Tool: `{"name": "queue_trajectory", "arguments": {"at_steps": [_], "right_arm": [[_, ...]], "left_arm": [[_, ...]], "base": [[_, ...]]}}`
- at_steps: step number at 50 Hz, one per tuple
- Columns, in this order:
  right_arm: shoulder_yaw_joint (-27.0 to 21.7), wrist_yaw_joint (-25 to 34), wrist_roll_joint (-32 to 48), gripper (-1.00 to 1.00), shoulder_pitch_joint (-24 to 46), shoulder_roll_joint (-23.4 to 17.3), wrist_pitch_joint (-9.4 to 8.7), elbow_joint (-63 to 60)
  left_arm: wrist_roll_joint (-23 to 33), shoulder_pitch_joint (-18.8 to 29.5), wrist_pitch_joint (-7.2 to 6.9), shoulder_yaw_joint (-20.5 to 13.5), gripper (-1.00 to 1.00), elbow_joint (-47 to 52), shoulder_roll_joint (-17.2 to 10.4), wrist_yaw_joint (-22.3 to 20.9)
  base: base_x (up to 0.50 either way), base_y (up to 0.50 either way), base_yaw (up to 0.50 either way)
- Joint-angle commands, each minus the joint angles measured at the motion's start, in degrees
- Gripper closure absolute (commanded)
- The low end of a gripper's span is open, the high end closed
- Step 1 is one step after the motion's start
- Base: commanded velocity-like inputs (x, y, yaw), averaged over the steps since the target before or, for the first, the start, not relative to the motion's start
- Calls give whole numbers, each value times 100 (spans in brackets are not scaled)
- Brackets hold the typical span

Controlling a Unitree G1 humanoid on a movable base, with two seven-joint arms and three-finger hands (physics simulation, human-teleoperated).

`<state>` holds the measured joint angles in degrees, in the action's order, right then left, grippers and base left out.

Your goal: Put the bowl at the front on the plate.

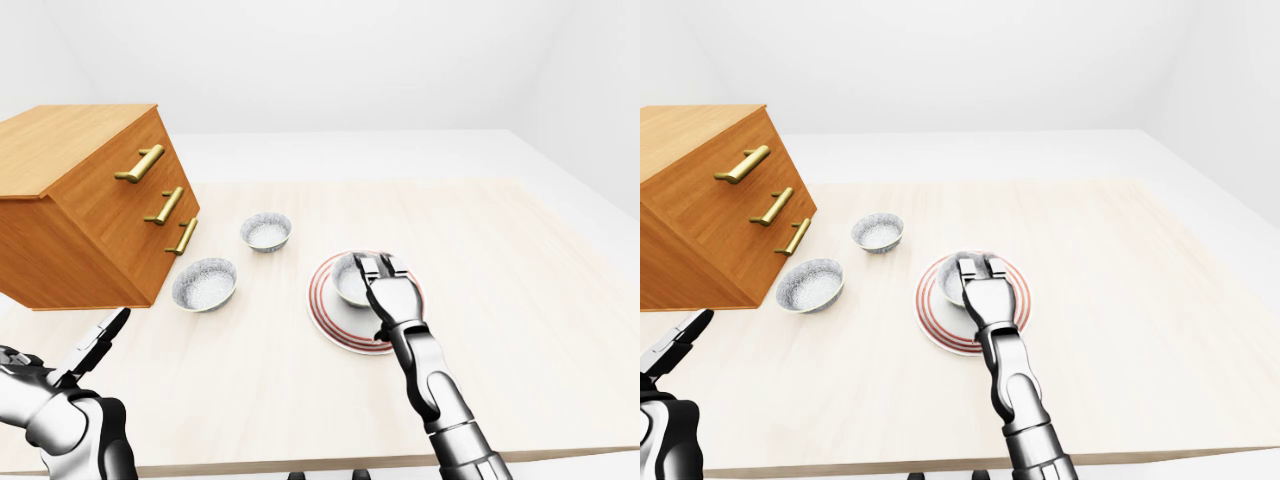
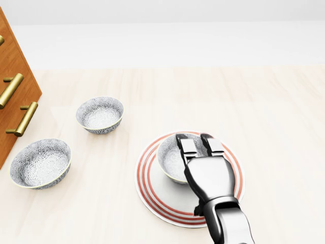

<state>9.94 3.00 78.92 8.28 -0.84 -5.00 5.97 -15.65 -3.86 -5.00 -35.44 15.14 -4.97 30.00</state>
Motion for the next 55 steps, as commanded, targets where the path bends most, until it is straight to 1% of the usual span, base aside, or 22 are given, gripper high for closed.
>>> {"name": "queue_trajectory", "arguments": {"at_steps": [1, 10, 12, 17, 22, 27, 33, 38, 43, 47, 55], "right_arm": [[-29, -2, -31, -100, -32, -38, 0, -112], [-59, 420, 163, -100, -45, -37, 0, -761], [-30, 646, 292, -100, -56, -2, 0, -1129], [2, 1017, 506, -100, -37, 79, 0, -1645], [31, 1337, 723, -100, 16, 159, 0, -2063], [28, 1534, 852, -100, 82, 218, 0, -2302], [65, 1384, 879, -100, 166, 304, 0, -2143], [87, 1599, 977, -100, 233, 332, 0, -2373], [126, 2072, 1298, -100, 357, 397, 0, -2978], [239, 2463, 1646, -100, 494, 569, 0, -3459], [342, 3462, 2306, -100, 1180, 924, 0, -4154]], "left_arm": [[-20, -11, 0, 4, -100, 12, -5, 0], [0, -1, 0, 1, -100, 9, -2, 0], [-23, -28, 0, -19, -100, 117, 0, 0], [10, 9, 0, -10, -100, -27, 11, 0], [-11, -17, 0, -19, -100, 63, 8, 0], [-4, -2, 0, -9, -100, 4, 4, 0], [-2, 12, 0, 20, -100, -78, -9, 0], [-4, 1, 0, 5, -100, 12, -13, 0], [11, -12, 0, 1, -100, 32, 3, 0], [78, 23, 0, 43, -100, -90, 1, 0], [103, 30, 0, 89, -100, -210, -12, 0]], "base": [[0, 0, 0], [0, 0, 0], [0, 0, 0], [0, 0, 0], [0, 0, 0], [0, 0, 0], [0, 0, 0], [0, 0, 0], [0, 0, 0], [0, 0, 0], [0, 0, 0]]}}
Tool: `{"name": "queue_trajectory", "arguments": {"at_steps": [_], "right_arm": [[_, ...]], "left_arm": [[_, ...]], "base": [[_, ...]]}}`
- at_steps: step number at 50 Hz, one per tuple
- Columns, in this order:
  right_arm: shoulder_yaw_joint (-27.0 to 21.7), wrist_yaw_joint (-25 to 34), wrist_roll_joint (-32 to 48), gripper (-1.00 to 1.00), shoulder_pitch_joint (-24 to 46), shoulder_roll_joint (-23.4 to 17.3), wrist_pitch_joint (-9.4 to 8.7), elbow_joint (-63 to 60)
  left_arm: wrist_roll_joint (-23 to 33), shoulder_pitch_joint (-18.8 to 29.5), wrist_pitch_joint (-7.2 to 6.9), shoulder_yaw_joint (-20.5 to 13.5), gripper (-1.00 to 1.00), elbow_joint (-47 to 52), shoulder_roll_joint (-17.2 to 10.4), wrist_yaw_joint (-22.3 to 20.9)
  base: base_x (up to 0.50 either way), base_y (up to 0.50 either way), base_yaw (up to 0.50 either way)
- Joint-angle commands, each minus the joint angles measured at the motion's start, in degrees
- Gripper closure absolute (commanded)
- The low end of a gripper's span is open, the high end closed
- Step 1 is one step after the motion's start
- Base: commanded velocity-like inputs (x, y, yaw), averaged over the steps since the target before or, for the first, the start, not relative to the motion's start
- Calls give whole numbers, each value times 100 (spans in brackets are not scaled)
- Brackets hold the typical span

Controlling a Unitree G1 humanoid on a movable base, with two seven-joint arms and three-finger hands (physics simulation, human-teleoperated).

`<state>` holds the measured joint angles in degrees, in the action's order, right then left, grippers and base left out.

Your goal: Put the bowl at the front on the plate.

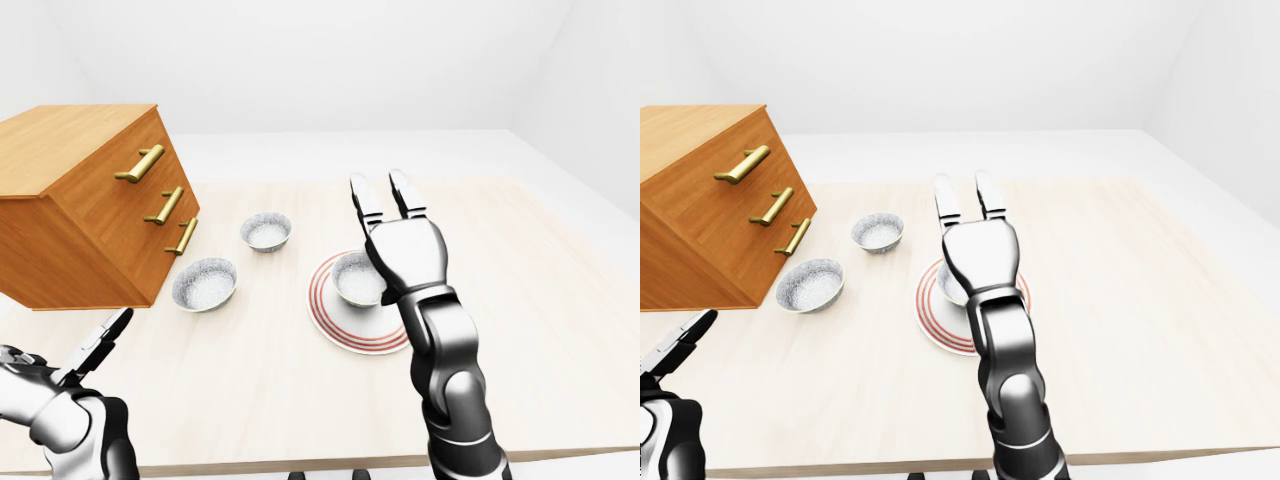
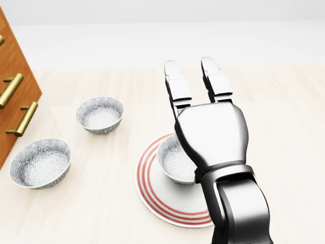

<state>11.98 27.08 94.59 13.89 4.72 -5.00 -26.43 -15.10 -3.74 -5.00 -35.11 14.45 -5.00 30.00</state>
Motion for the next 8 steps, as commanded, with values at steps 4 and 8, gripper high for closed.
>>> {"name": "queue_trajectory", "arguments": {"at_steps": [4, 8], "right_arm": [[101, 1292, 1010, -100, 1163, 577, 0, -1212], [123, 1292, 1001, -100, 1352, 801, 0, -1351]], "left_arm": [[50, 1, 0, 48, -100, -65, -15, 0], [71, 32, 0, 55, -100, -127, -35, 0]], "base": [[0, 0, 0], [0, 0, 0]]}}
